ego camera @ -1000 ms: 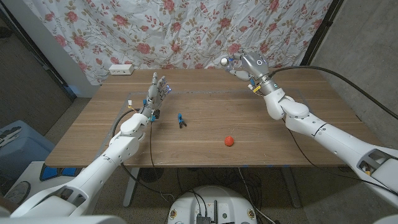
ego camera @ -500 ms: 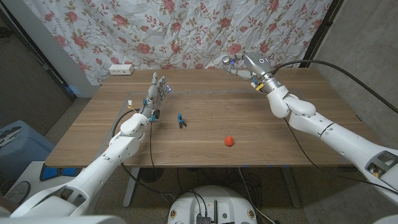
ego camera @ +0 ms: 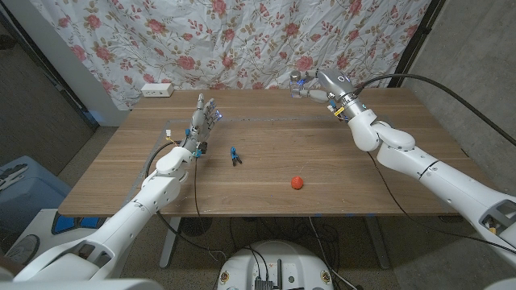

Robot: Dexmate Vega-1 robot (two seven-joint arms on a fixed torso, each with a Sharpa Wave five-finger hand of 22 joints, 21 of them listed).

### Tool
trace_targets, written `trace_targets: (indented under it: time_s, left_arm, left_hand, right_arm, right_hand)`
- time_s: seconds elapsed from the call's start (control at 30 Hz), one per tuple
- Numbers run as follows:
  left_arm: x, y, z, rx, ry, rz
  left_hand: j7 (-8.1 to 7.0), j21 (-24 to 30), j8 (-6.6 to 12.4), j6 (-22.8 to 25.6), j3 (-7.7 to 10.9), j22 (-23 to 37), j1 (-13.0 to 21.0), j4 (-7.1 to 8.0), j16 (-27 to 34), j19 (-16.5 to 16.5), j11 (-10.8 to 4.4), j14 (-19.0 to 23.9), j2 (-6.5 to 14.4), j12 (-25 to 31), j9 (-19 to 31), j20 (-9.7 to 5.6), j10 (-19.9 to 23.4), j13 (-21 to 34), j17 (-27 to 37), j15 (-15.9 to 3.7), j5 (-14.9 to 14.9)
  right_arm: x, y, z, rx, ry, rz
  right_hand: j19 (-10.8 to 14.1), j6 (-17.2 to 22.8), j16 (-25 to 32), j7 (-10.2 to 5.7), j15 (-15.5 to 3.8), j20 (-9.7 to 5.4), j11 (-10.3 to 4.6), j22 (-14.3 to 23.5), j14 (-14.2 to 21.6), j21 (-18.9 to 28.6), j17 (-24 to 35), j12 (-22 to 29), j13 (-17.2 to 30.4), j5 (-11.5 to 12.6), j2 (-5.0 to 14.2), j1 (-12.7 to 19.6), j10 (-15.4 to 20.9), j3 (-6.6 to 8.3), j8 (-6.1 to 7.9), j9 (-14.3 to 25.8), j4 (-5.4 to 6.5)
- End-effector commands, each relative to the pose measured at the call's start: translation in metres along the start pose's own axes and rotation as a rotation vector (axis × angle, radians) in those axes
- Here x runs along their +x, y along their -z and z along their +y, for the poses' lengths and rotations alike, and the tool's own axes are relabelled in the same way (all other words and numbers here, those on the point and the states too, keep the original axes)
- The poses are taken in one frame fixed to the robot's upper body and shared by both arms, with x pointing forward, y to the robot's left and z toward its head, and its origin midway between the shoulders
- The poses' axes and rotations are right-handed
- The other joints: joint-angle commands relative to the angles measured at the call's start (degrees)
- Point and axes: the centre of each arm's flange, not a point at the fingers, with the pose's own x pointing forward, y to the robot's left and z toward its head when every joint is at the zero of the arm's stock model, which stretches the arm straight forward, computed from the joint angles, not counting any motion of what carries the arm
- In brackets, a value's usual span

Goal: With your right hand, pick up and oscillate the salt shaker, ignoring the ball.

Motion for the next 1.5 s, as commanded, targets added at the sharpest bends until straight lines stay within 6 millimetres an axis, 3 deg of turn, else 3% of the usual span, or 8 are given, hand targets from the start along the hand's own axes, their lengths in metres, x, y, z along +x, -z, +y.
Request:
trace_targets:
  time_s: [0.03, 0.57, 1.5]
  left_arm:
    - [0.0, 0.0, 0.0, 0.0, 0.0, 0.0]
    - [0.0, 0.0, 0.0, 0.0, 0.0, 0.0]
    - [0.0, 0.0, 0.0, 0.0, 0.0, 0.0]
  left_hand:
    - [-0.49, 0.3, 0.24, 0.0, -0.1, 0.3, 0.0, 0.35, 0.3, 0.3, -0.42, 0.1, 5.8, 0.4, 0.4, -1.37, 0.0, 0.2, 0.3, -6.03, 0.5]
    - [-0.52, 0.2, 0.26, 0.1, -0.1, 0.3, 0.0, 0.35, 0.3, 0.2, -0.47, 0.0, 5.8, 0.4, 0.4, -1.34, 0.0, 0.2, 0.3, -6.07, 0.5]
    - [-0.51, 0.3, 0.24, 0.0, -0.09, 0.3, 0.0, 0.36, 0.3, 0.3, -0.43, 0.1, 5.8, 0.4, 0.4, -1.34, 0.0, 0.2, 0.3, -6.08, 0.5]
  right_arm:
    - [-0.001, -0.002, 0.003, 0.066, -0.05, 0.031]
    - [0.001, -0.007, 0.011, 0.103, -0.141, 0.064]
    - [-0.021, -0.021, 0.048, 0.059, -0.159, 0.13]
  right_hand:
    - [-0.4, 1.4, -0.2, -1.01, -7.4, 0.37, 0.16, 0.3, -0.5, -0.2, 0.4, 0.0, 0.3, 0.1, 0.3, -0.4, -0.5, 0.41, -0.49, -0.2, 0.85]
    - [-0.7, 1.6, -0.1, -0.74, -7.58, 0.79, 0.17, 0.3, -0.6, -0.2, 0.7, 0.0, 0.4, 0.1, 0.34, -0.8, -0.8, 0.27, -1.11, -0.7, 0.41]
    - [-1.3, 1.8, 0.0, -0.76, -7.55, 1.5, 0.13, 0.3, -1.0, -0.3, 1.0, 0.1, 0.5, 0.1, 0.26, -1.0, -1.1, 0.16, -2.04, -1.1, -0.6]
